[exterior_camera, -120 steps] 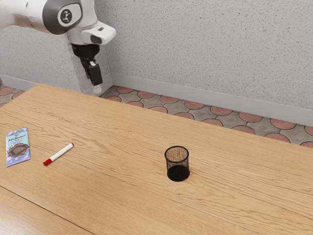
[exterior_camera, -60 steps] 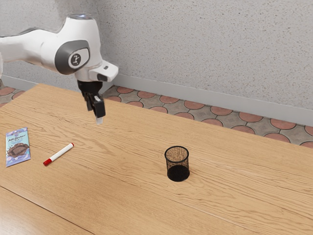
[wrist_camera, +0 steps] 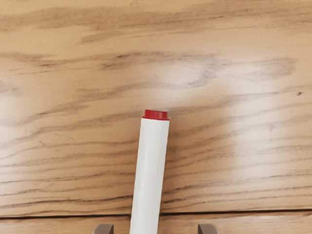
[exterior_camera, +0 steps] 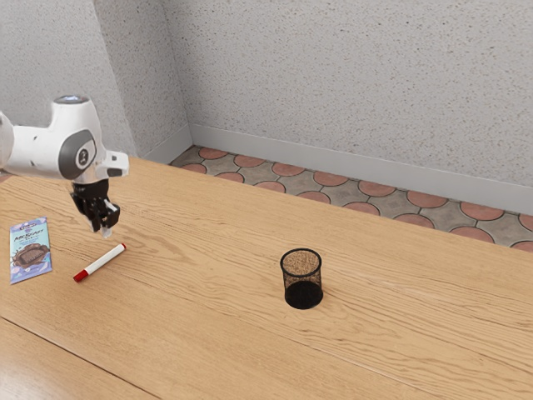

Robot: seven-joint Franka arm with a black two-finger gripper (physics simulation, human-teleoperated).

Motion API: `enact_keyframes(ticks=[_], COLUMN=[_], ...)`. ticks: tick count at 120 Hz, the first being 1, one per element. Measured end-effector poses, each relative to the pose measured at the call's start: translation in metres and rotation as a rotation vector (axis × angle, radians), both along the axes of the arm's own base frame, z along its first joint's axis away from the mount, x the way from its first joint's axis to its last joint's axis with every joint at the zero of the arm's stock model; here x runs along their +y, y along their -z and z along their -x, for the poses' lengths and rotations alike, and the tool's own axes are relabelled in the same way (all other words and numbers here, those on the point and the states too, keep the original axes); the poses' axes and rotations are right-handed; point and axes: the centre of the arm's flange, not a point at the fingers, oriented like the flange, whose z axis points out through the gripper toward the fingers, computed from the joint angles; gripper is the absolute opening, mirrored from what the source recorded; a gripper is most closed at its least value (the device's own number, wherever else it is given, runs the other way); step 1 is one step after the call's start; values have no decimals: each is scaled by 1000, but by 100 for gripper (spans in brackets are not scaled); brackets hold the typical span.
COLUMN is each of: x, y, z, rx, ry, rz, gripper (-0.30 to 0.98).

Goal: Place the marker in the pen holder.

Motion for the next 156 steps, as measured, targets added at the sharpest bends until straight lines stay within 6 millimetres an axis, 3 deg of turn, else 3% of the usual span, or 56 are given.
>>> enact_keyframes(ticks=[36, 74, 106, 128, 134, 140, 148, 156], x=[5, 9, 9, 10, 8, 3, -19, -55], y=[43, 76, 84, 85, 80, 62, 16, -32], z=[-22, -20, -20, -19, -20, -23, -25, -30], rx=[-7, 26, 36, 36, 29, 3, -61, -133], ry=[-18, -29, -26, -27, -24, -17, 11, 55], rz=[-1, 17, 20, 17, 14, 7, -1, 0], gripper=[15, 15, 15, 0, -3, -5, -7, -8])
